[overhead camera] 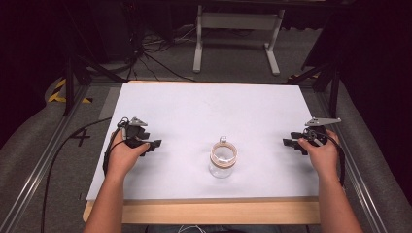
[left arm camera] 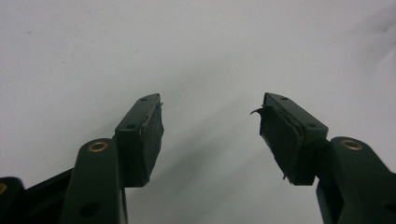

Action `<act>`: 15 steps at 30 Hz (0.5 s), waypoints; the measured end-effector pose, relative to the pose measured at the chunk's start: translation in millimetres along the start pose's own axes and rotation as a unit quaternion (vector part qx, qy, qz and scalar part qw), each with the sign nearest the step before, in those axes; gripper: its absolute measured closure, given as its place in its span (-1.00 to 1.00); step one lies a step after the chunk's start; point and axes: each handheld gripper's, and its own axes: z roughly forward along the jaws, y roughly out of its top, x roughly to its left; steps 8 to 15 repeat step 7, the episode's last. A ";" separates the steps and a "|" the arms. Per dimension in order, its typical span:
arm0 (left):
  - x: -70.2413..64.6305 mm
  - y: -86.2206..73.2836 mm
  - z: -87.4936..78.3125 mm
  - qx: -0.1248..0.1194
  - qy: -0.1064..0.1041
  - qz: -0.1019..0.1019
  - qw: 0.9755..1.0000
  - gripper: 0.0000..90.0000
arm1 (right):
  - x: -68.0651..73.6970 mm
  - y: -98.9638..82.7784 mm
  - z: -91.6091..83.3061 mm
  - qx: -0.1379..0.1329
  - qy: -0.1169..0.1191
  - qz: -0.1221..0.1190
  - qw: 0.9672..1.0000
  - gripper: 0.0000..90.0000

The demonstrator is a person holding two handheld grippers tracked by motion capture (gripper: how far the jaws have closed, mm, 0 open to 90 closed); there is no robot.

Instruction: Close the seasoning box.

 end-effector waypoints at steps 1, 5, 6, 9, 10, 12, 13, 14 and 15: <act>1.0 -1.1 1.9 0.002 0.000 -0.001 1.000 -0.12 | -1.5 -2.3 2.4 0.002 -0.003 0.002 1.000 0.02; 1.0 -2.8 7.0 0.014 0.000 0.002 1.000 -0.17 | -5.2 -7.7 8.9 0.008 -0.024 -0.001 1.000 -0.02; 0.4 -2.6 7.8 0.015 -0.002 0.003 1.000 -0.20 | -5.9 -8.5 9.8 0.006 -0.023 0.000 1.000 -0.02; -0.4 -2.6 8.1 0.014 -0.006 0.000 1.000 -0.22 | -6.4 -8.9 10.1 0.004 -0.021 0.001 1.000 -0.02; -0.4 -2.6 8.1 0.014 -0.006 0.000 1.000 -0.22 | -6.4 -8.9 10.1 0.004 -0.021 0.001 1.000 -0.02; -0.4 -2.6 8.1 0.014 -0.006 0.000 1.000 -0.22 | -6.4 -8.9 10.1 0.004 -0.021 0.001 1.000 -0.02; -0.4 -2.6 8.1 0.014 -0.006 0.000 1.000 -0.22 | -6.4 -8.9 10.1 0.004 -0.021 0.001 1.000 -0.02; -0.4 -2.6 8.1 0.014 -0.006 0.000 1.000 -0.22 | -6.4 -8.9 10.1 0.004 -0.021 0.001 1.000 -0.02; -0.4 -2.6 8.1 0.014 -0.006 0.000 1.000 -0.22 | -6.4 -8.9 10.1 0.004 -0.021 0.001 1.000 -0.02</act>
